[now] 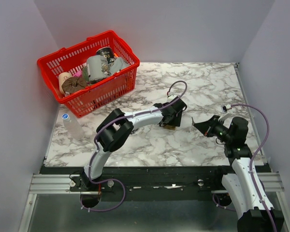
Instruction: Unlock with the key
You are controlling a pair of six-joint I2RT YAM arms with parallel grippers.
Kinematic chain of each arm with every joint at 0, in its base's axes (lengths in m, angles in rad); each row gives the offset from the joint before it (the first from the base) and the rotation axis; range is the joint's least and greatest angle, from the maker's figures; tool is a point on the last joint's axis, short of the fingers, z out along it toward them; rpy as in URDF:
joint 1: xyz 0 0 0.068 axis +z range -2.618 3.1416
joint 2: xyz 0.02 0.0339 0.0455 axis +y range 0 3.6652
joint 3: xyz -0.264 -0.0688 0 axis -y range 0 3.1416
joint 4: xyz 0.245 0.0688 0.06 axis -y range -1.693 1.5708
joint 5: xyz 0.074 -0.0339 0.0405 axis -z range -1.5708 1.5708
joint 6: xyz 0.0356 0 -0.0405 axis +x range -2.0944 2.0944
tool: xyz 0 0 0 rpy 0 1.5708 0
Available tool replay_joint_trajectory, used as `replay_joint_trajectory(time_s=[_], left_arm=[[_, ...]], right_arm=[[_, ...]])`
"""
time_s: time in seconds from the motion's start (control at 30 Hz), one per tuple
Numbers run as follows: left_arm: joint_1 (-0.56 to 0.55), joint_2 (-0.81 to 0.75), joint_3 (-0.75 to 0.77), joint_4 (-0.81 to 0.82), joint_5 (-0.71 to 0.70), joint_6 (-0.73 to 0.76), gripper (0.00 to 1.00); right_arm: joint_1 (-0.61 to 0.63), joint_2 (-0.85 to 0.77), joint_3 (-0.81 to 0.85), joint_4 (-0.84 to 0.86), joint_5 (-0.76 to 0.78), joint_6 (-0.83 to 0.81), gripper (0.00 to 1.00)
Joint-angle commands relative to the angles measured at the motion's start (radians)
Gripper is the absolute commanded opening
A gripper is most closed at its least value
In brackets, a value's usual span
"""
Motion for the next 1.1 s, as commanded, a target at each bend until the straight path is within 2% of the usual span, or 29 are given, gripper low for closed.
replay_joint_trajectory(time_s=[0.0, 0.2, 0.3, 0.4, 0.43, 0.5, 0.53, 0.6, 0.63, 0.73, 0.83, 1.07], left_arm=[[-0.031, 0.021, 0.034, -0.07, -0.049, 0.104, 0.83], [-0.064, 0.092, 0.119, -0.179, -0.097, 0.134, 0.85], [-0.064, 0.115, 0.129, -0.183, -0.095, 0.14, 0.81], [-0.064, 0.132, 0.126, -0.197, -0.097, 0.14, 0.7], [-0.064, 0.133, 0.118, -0.196, -0.098, 0.137, 0.61], [-0.062, 0.126, 0.08, -0.173, -0.08, 0.122, 0.51], [-0.058, 0.112, 0.06, -0.156, -0.065, 0.117, 0.41], [-0.053, 0.092, -0.007, -0.093, -0.025, 0.089, 0.27], [-0.042, 0.071, -0.032, -0.068, -0.015, 0.076, 0.16], [-0.027, 0.02, -0.121, 0.027, 0.029, 0.016, 0.0], [-0.007, -0.038, -0.209, 0.139, 0.081, -0.055, 0.0], [0.002, -0.159, -0.383, 0.367, 0.121, -0.217, 0.0]], right_arm=[[0.002, -0.01, 0.029, -0.021, 0.02, -0.018, 0.01], [0.002, -0.012, 0.026, -0.021, 0.024, -0.015, 0.01], [0.002, -0.013, 0.026, -0.021, 0.024, -0.016, 0.01], [0.002, -0.015, 0.026, -0.026, 0.024, -0.019, 0.01], [0.002, -0.016, 0.026, -0.024, 0.025, -0.021, 0.01], [0.002, -0.027, 0.024, -0.031, 0.03, -0.028, 0.01], [0.002, -0.03, 0.024, -0.038, 0.03, -0.034, 0.01], [0.002, -0.039, 0.018, -0.044, 0.031, -0.056, 0.01], [0.005, -0.044, 0.015, -0.041, 0.033, -0.062, 0.01], [0.023, -0.036, -0.019, -0.017, 0.036, -0.067, 0.01], [0.052, -0.001, -0.057, 0.026, 0.047, -0.039, 0.01], [0.296, 0.157, -0.114, 0.201, 0.129, 0.068, 0.01]])
